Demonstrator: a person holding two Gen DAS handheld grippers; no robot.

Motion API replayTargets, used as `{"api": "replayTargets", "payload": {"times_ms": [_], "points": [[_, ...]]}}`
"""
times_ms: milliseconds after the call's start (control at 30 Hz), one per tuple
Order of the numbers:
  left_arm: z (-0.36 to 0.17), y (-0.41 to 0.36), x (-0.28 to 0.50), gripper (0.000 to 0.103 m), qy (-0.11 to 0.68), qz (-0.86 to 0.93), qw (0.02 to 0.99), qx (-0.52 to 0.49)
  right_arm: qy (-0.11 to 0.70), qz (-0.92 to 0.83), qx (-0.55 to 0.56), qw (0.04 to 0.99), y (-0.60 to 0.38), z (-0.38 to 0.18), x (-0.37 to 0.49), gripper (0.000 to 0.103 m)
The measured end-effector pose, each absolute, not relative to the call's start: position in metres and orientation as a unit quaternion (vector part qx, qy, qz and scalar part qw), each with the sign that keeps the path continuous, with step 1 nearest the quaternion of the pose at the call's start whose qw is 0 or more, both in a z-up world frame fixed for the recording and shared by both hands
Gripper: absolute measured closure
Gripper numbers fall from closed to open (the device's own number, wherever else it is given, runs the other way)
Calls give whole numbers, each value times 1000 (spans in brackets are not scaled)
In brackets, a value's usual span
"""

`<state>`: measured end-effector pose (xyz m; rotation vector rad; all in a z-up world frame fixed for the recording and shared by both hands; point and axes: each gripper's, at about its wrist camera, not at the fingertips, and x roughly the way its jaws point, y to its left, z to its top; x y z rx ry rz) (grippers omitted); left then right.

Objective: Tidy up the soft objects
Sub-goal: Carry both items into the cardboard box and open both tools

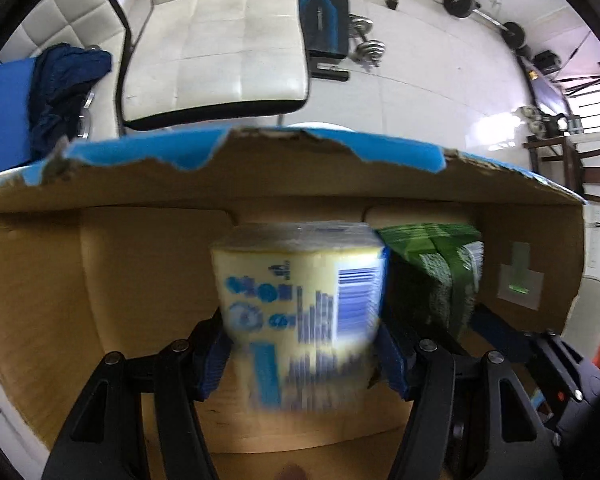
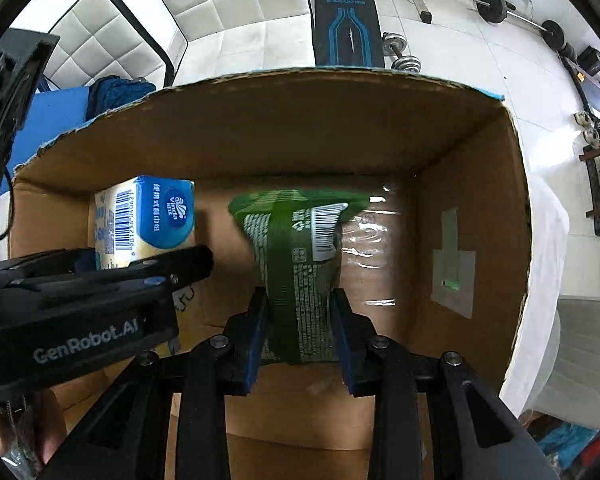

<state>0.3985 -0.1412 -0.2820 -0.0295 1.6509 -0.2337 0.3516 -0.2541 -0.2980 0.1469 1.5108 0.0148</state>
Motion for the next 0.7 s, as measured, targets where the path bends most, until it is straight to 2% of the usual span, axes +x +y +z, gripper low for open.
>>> {"api": "replayTargets", "payload": {"times_ms": [33,100,133,233,333,400,467,500,700], "points": [[-279,-141,397,40,731,-106,674,-14,685,8,68,726,-254,-297,352,55],[-277,-142,394,38,726,-96,681,-2,684,8,66,726,-253,-293,351,52],[-272,-141,392,30,721,-95,687,1,684,8,66,727,-254,-291,348,52],[-254,-136,384,14,702,-84,707,11,682,6,66,728,-257,-285,345,47],[-245,-131,374,8,685,-71,724,27,679,1,62,732,-259,-273,337,37],[-232,-125,362,1,673,-64,736,30,675,-2,60,735,-261,-266,331,27],[-218,-120,348,0,656,-57,752,32,667,-4,64,742,-259,-256,320,3],[-214,-119,343,0,649,-54,758,37,663,-6,66,746,-258,-252,316,0],[-182,-103,302,0,611,-39,789,40,647,-10,39,762,-250,-228,279,0]]}}
